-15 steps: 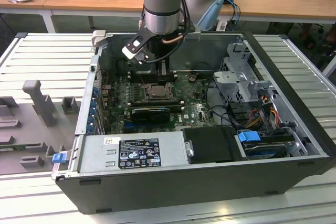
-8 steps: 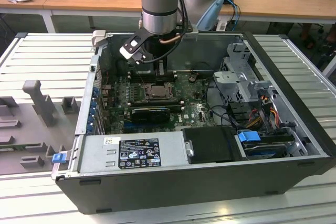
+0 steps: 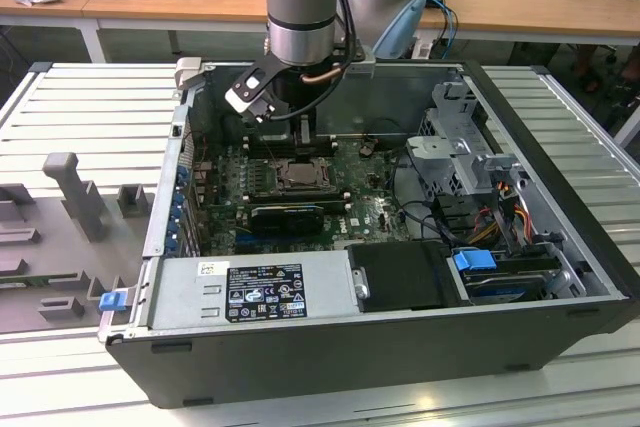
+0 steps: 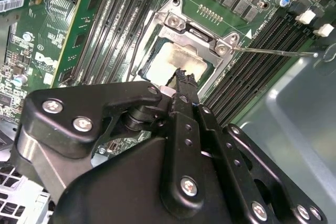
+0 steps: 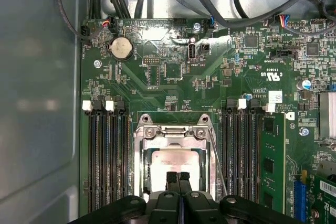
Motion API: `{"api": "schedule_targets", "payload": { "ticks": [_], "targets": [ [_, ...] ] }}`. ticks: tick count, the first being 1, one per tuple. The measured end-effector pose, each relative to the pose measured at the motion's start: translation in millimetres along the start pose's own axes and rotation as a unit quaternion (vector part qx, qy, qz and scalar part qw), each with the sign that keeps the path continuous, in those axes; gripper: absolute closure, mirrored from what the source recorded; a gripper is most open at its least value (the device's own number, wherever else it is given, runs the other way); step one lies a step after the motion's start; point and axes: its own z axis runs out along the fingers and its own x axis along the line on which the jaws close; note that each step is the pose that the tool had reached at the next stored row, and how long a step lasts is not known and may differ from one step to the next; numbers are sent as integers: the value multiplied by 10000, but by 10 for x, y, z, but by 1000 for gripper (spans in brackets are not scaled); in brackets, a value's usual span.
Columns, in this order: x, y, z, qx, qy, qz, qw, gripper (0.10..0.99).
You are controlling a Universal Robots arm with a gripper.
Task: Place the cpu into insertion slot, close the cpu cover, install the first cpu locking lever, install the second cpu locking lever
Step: 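Install the first cpu locking lever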
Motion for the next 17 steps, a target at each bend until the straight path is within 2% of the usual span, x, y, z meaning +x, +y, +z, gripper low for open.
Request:
{"api": "schedule_targets", "payload": {
  "ticks": [5,13,17],
  "targets": [
    [0,-20,-20,0,0,-1,10000,980],
    [4,-13,-179,0,0,0,10000,980],
    [5,-11,-213,0,0,0,10000,980]
  ]
}}
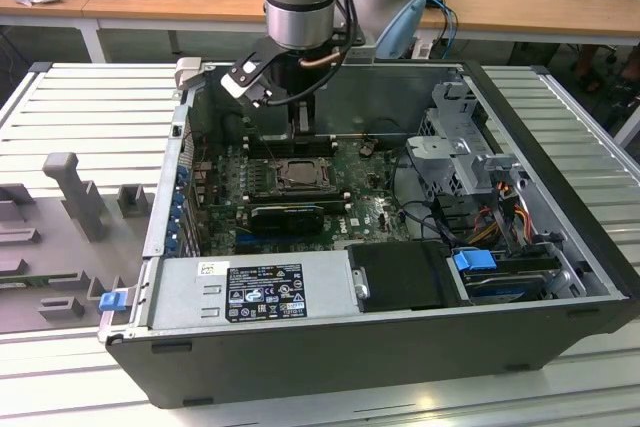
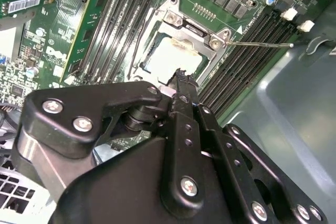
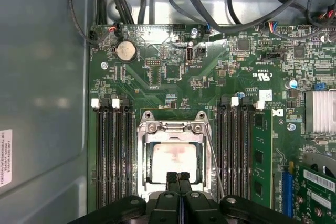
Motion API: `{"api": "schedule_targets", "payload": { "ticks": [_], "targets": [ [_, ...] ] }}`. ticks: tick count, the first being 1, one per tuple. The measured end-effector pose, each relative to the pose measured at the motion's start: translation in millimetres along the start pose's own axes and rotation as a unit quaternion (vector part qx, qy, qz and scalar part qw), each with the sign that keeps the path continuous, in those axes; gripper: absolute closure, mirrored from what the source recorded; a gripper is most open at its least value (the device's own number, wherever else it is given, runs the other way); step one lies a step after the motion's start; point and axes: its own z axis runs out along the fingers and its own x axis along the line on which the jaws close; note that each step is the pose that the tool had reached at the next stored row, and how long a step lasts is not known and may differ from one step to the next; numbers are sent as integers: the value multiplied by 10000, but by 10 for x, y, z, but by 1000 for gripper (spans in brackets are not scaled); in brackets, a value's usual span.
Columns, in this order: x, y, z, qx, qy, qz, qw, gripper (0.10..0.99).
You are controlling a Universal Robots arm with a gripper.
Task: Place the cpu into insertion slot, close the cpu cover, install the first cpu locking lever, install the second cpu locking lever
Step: 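Install the first cpu locking lever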
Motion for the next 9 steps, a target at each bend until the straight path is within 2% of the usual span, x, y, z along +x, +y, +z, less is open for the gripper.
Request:
{"api": "schedule_targets", "payload": {
  "ticks": [9],
  "targets": [
    [2,3,-75,0,0,0,10000,980]
  ]
}}
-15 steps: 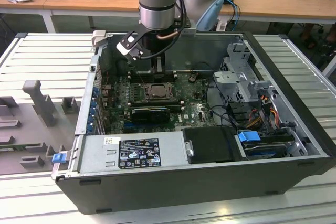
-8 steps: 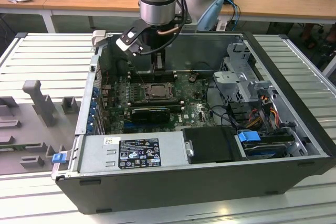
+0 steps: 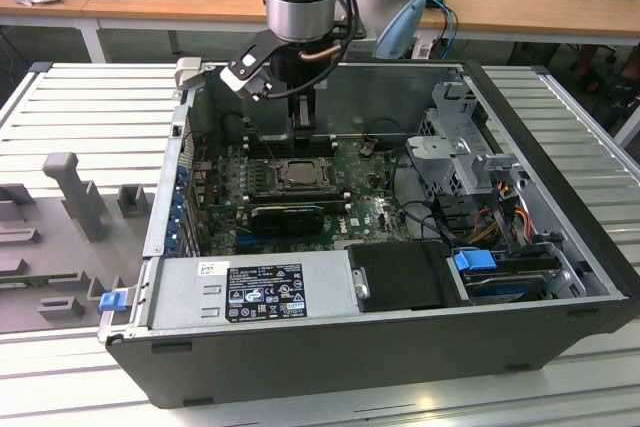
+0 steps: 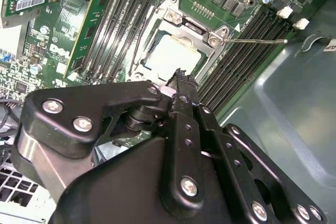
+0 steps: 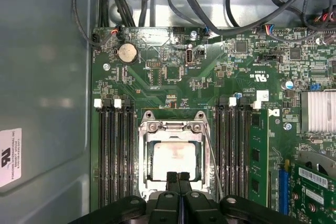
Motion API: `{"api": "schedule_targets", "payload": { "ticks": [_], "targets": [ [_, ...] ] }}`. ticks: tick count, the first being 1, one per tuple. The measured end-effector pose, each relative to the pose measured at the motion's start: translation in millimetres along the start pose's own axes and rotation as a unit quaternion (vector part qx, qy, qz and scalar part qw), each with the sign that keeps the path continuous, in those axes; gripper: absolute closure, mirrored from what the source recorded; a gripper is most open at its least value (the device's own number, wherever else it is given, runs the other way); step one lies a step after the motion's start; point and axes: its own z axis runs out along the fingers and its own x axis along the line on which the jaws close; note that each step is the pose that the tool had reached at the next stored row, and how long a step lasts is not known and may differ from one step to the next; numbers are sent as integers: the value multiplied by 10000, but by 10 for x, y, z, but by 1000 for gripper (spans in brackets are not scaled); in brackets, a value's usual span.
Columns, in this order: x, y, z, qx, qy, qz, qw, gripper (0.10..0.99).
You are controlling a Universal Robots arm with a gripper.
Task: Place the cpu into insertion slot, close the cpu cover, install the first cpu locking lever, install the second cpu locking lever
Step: 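Install the first cpu locking lever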
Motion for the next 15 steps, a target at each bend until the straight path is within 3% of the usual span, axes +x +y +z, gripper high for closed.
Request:
{"api": "schedule_targets", "payload": {
  "ticks": [15],
  "targets": [
    [3,6,-121,0,0,0,10000,980]
  ]
}}
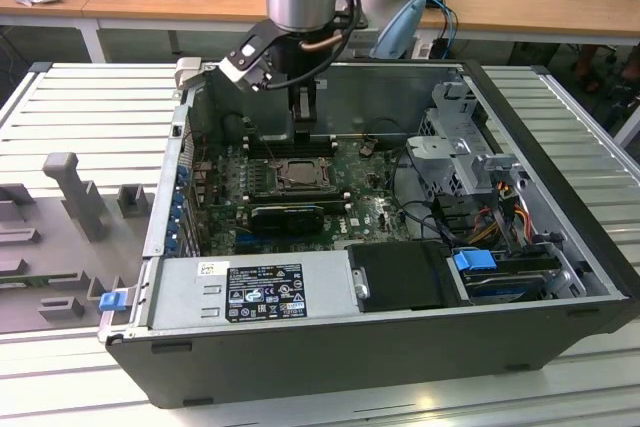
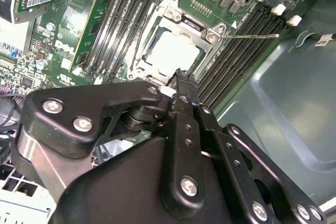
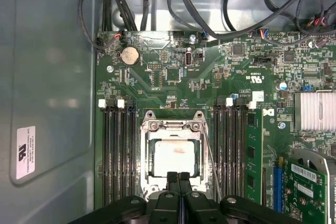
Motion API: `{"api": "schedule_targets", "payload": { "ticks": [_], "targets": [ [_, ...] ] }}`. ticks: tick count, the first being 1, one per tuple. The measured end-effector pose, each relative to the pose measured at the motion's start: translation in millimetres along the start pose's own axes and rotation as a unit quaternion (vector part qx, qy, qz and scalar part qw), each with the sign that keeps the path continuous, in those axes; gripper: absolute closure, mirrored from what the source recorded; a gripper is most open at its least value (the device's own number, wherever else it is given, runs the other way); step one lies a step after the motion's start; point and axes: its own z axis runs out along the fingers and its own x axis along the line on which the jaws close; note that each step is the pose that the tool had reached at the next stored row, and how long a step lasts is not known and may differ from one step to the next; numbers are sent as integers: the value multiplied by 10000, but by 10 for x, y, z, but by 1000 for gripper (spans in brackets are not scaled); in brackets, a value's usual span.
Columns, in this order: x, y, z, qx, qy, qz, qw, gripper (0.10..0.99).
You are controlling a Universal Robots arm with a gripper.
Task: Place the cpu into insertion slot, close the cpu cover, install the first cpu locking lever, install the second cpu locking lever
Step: 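Install the first cpu locking lever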
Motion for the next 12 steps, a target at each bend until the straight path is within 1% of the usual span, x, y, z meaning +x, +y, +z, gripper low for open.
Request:
{"api": "schedule_targets", "payload": {
  "ticks": [6,7,8,9,12],
  "targets": [
    [1,2,-53,0,0,0,10000,980],
    [2,3,-67,0,0,0,10000,980],
    [3,5,-111,0,0,0,10000,980],
    [3,6,-135,0,0,0,10000,980],
    [4,7,-161,0,0,0,10000,980]
  ]
}}
